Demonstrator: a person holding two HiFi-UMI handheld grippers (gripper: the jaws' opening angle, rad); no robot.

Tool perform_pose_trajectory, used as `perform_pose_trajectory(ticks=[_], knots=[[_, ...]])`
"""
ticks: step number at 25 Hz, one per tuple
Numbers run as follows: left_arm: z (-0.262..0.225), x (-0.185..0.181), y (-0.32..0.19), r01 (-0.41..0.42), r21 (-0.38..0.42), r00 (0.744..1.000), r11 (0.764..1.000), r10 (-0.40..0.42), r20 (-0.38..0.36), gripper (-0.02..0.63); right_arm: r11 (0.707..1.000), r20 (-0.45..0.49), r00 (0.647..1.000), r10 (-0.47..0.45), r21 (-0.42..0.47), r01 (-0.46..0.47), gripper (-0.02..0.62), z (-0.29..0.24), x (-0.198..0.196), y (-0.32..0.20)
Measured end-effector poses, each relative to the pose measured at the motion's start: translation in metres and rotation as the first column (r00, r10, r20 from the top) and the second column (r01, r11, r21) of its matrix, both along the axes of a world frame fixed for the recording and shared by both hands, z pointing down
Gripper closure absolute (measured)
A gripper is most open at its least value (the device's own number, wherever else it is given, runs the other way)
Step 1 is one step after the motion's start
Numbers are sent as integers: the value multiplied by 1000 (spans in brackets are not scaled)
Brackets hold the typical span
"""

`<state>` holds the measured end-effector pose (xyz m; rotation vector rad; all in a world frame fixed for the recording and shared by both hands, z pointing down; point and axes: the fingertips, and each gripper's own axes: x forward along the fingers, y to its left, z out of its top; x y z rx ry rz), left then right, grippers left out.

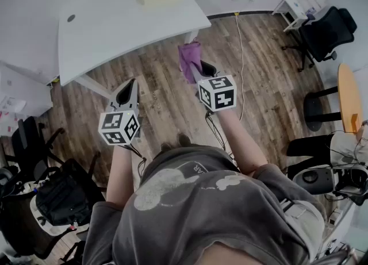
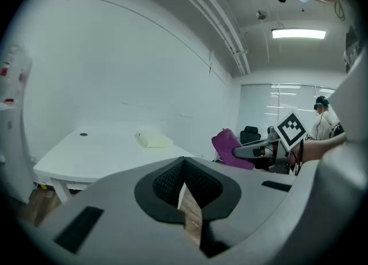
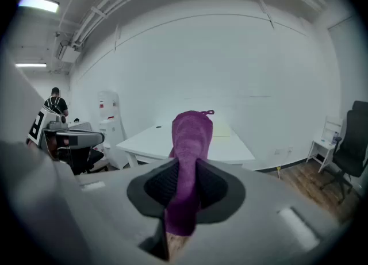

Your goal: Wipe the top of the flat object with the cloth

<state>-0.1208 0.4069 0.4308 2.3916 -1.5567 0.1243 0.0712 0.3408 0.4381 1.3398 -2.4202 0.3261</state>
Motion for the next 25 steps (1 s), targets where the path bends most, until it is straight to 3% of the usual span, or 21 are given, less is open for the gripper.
perform_pose_trajectory(ticks=[19,25], knots=[[7,-14,24,-5,-16,1000,1000,5,18,611,999,-10,999,-45,-23,44,523,3,-29,28],[13,-23,30,2,-16,1000,1000,-2,-12,611,998,-13,999,-30,-54,29,523,18,-32,34]])
